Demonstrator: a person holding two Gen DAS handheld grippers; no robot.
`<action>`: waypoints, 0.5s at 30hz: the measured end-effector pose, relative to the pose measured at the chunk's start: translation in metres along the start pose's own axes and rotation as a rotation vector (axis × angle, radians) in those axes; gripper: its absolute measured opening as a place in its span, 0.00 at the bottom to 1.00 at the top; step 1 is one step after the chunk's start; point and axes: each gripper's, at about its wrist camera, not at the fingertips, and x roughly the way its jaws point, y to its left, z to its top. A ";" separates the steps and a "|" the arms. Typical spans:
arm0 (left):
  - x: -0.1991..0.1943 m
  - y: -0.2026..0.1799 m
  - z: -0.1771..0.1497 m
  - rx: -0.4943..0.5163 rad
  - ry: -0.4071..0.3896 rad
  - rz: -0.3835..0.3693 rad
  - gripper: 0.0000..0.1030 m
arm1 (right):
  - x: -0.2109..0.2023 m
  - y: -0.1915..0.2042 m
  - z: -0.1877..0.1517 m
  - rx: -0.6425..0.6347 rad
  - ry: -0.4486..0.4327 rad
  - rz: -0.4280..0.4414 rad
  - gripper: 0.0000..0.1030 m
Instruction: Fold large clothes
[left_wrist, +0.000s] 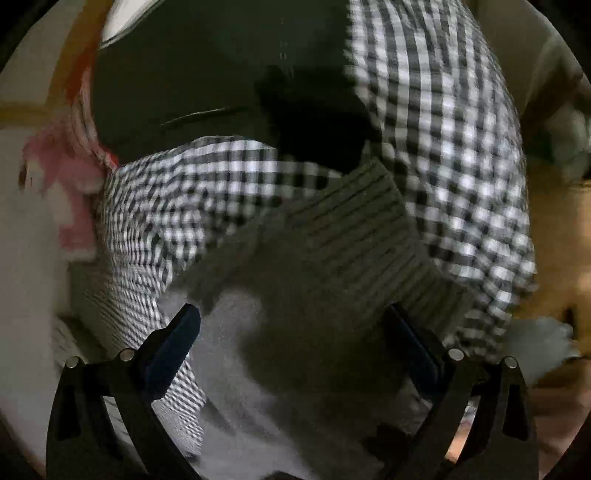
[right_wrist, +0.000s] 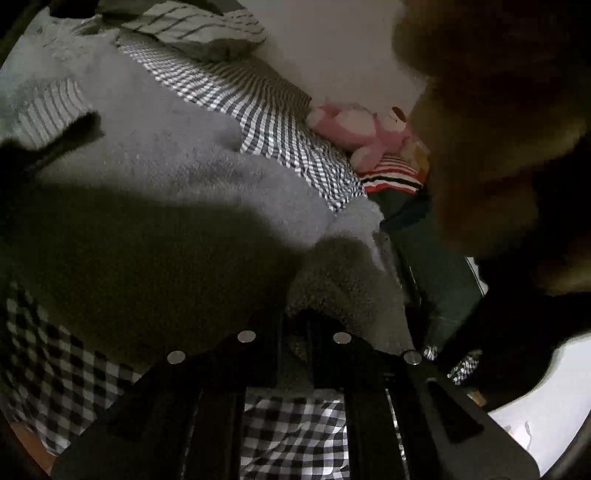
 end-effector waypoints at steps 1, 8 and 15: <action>0.002 0.000 0.004 -0.004 0.008 -0.015 0.95 | -0.001 0.000 -0.001 -0.002 -0.003 -0.011 0.10; -0.011 0.041 0.001 -0.182 -0.047 -0.246 0.12 | -0.004 0.000 -0.003 -0.004 -0.018 -0.033 0.10; -0.034 0.081 -0.037 -0.359 -0.165 -0.347 0.11 | -0.021 -0.007 -0.003 0.037 -0.086 -0.060 0.09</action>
